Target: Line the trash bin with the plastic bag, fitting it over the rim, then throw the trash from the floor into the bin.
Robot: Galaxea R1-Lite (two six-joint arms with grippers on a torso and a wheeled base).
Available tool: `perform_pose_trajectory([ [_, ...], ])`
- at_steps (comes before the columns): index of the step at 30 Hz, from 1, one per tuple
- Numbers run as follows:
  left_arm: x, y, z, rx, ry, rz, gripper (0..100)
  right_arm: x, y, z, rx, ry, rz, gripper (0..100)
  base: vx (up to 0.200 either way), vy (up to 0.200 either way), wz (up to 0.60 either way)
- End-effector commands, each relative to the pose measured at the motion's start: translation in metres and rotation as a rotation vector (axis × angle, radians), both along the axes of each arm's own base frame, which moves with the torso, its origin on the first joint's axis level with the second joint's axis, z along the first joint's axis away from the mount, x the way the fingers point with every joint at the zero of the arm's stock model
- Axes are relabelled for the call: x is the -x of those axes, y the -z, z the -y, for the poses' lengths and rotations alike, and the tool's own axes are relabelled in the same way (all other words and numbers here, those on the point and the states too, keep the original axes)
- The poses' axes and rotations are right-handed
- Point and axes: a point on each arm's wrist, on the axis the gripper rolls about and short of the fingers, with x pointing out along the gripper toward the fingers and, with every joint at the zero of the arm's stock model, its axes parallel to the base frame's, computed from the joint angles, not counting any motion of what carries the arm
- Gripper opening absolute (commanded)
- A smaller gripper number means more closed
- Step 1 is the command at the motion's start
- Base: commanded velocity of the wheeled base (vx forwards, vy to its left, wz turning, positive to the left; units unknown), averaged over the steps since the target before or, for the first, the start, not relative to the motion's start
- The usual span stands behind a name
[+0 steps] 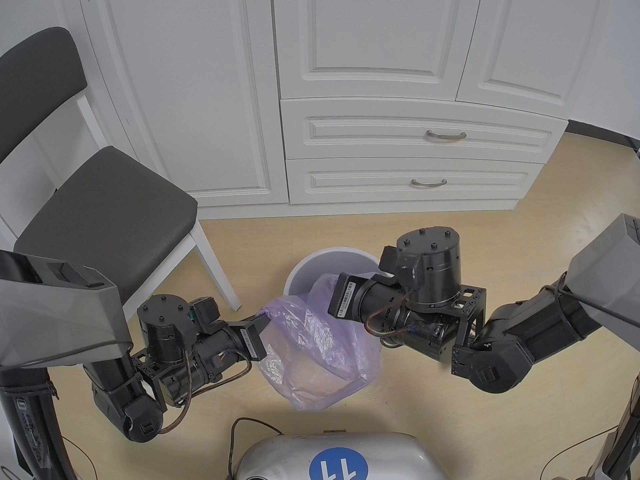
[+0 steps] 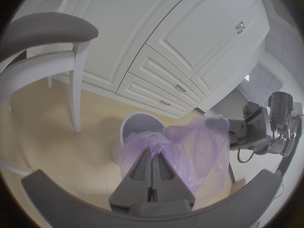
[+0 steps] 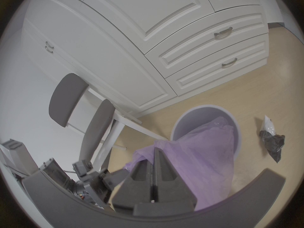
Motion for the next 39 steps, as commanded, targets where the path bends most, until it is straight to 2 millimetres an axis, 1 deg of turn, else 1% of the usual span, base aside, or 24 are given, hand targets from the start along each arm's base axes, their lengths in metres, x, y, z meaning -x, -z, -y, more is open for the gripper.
perform_pose_trajectory([
  [1, 0.004, 0.004, -0.005, 0.005, 0.007, -0.037, 0, -0.002, 0.000, -0.009, -0.017, -0.013, 0.007, 0, 0.000, 0.000, 0.00],
  [5, 0.007, 0.006, -0.007, -0.001, 0.013, -0.053, 0, -0.004, 0.006, -0.012, -0.017, -0.015, 0.007, 0, 0.000, 0.000, 0.00],
  [6, 0.008, 0.007, -0.007, -0.003, 0.013, -0.055, 100, -0.004, 0.007, -0.012, -0.017, -0.015, 0.007, 0, 0.000, 0.000, 0.00],
  [15, 0.010, 0.012, -0.007, -0.007, 0.042, -0.081, 100, -0.007, 0.011, -0.015, -0.015, -0.012, 0.001, 0, 0.000, 0.000, 0.00],
  [20, 0.018, 0.015, -0.006, -0.013, 0.084, -0.106, 100, -0.009, 0.011, -0.018, -0.041, -0.007, -0.012, 0, 0.000, 0.000, 0.00],
  [24, 0.021, 0.021, 0.002, -0.022, 0.112, -0.123, 100, -0.010, 0.009, -0.020, -0.056, -0.005, -0.018, 0, 0.000, 0.000, 0.00],
  [29, 0.025, 0.019, 0.009, 0.000, 0.133, -0.132, 100, -0.011, 0.008, -0.022, -0.076, -0.003, -0.027, 0, 0.000, 0.000, 0.00],
  [36, 0.028, 0.017, 0.014, 0.032, 0.143, -0.148, 100, -0.014, 0.015, -0.027, -0.096, 0.003, -0.055, 0, 0.000, 0.000, 0.00],
  [39, 0.031, 0.016, 0.017, 0.036, 0.157, -0.152, 100, -0.016, 0.021, -0.034, -0.111, 0.003, -0.070, 0, 0.000, 0.000, 0.00],
])
